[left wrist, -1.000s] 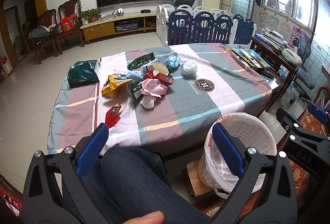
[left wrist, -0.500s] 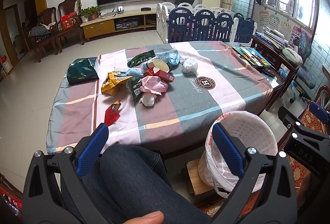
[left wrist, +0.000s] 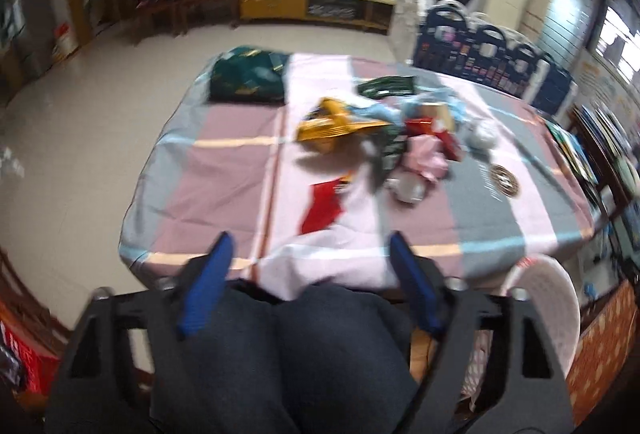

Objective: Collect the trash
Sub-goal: 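Grasp the red snack wrapper with the left gripper while the right gripper reaches the pink tissue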

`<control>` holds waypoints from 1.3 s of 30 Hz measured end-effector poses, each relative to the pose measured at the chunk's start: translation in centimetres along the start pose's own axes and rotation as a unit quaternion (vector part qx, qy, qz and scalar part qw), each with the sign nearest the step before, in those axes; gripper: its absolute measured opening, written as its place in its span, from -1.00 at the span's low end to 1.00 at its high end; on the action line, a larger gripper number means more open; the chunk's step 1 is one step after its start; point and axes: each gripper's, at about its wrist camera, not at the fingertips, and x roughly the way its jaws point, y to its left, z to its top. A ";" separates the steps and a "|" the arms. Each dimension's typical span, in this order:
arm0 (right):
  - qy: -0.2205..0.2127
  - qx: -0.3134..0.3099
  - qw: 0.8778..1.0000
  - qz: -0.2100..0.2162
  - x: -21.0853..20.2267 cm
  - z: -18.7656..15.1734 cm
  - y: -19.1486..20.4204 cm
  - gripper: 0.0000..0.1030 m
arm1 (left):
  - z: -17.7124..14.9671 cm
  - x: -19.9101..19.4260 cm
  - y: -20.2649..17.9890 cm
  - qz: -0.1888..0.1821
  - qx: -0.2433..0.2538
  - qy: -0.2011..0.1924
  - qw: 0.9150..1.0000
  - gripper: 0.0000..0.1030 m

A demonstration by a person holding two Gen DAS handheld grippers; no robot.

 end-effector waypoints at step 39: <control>0.064 -0.098 0.968 0.222 14.4 4.6 18.8 -0.76 | 4.4 15.3 1.3 -0.097 -0.036 0.029 0.994 -0.49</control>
